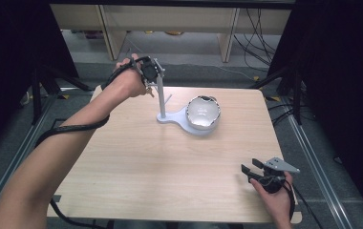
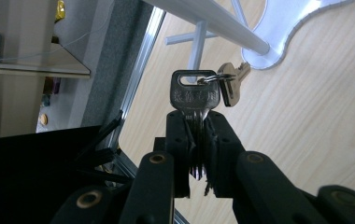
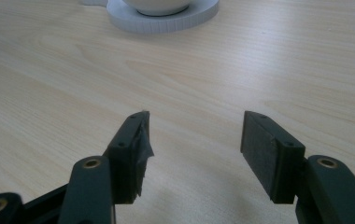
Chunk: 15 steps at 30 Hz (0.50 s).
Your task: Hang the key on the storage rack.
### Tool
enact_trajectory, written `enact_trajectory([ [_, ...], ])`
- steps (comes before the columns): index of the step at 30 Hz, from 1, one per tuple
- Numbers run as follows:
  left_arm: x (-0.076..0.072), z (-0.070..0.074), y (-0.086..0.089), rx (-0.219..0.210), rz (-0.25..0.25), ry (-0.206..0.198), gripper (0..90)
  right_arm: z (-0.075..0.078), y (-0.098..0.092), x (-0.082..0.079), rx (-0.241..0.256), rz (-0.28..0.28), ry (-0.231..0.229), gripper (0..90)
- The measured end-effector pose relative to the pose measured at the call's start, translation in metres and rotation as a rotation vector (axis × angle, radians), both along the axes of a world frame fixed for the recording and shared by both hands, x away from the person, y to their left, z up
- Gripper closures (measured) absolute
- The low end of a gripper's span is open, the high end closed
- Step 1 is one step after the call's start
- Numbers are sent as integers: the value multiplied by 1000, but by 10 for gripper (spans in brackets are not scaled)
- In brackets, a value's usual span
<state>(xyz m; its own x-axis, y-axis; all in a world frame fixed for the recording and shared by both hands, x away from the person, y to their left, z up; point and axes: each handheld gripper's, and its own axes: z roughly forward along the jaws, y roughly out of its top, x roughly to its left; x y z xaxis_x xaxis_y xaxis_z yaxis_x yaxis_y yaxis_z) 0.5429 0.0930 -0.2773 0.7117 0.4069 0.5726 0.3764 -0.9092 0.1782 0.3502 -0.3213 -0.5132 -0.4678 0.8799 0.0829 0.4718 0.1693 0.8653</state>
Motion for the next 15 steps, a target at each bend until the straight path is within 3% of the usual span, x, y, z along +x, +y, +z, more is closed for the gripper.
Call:
enact_trajectory([
  [15, 10, -6, 3, -38, 8, -34, 805, 1, 1, -2, 12, -9, 23, 432],
])
